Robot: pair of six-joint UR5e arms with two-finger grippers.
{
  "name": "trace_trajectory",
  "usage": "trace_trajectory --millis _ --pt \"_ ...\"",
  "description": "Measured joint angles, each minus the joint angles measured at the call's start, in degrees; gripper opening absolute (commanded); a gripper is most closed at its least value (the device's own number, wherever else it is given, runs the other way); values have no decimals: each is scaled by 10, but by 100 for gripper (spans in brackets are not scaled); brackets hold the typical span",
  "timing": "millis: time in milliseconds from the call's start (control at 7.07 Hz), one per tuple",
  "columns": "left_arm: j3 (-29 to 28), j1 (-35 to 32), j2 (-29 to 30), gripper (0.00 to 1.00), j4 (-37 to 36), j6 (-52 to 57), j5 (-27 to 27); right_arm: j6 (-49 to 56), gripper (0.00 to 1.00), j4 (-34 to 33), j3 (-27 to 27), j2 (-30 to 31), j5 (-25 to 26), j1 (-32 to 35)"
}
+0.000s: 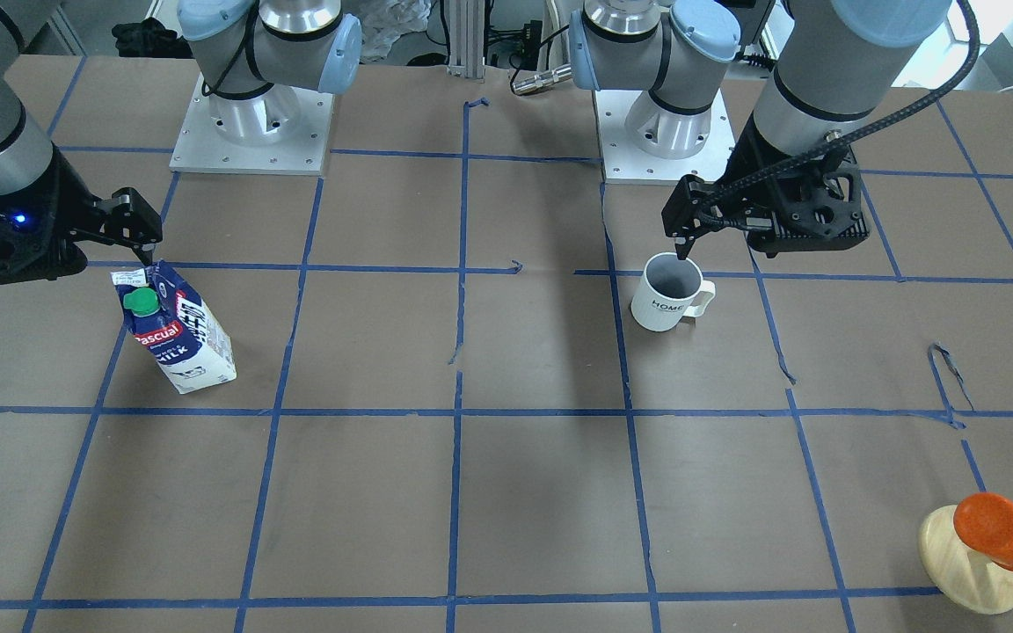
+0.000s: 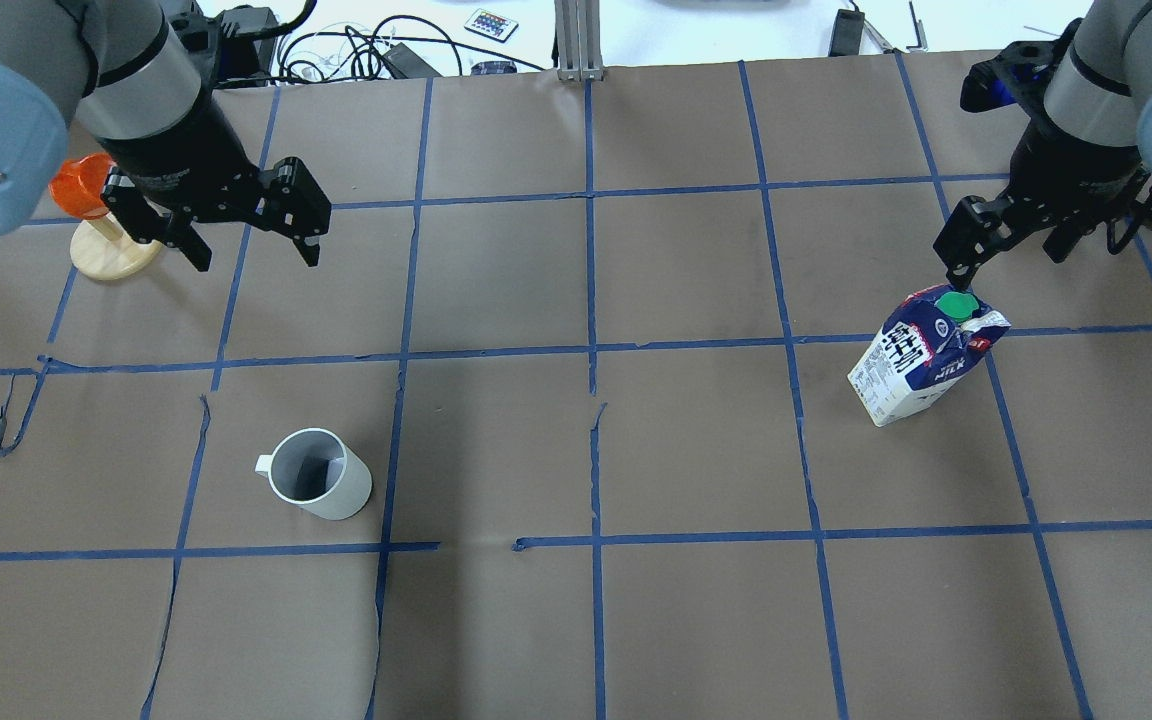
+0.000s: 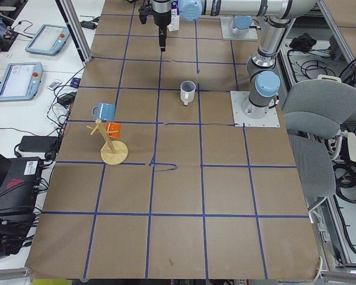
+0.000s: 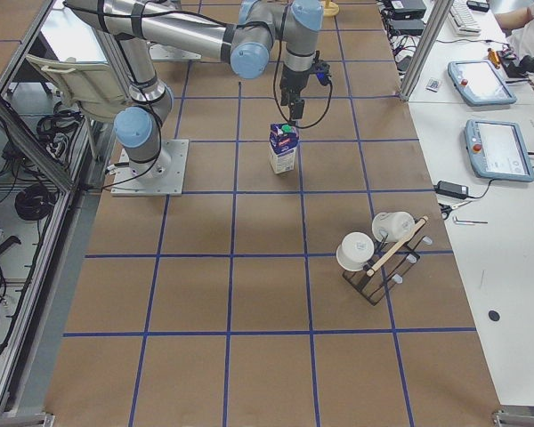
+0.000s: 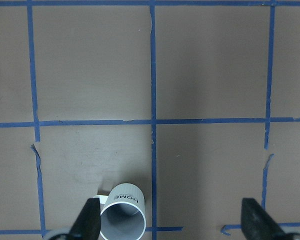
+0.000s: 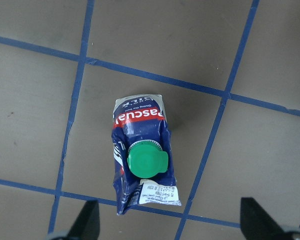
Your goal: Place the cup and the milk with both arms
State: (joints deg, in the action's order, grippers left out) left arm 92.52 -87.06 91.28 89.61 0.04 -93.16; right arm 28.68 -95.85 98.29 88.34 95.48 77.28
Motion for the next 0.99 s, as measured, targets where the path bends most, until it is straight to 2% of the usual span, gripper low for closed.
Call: trace_trajectory --millis 283,566,990 --pt "43 36 -4 100 -5 -18 -10 47 100 -7 19 0 -4 -2" --pt "80 54 -3 100 -8 -141 -9 57 100 -40 50 -2 -8 -2" --pt "147 59 -5 100 -41 -264 -10 57 100 -92 83 -17 -20 -1"
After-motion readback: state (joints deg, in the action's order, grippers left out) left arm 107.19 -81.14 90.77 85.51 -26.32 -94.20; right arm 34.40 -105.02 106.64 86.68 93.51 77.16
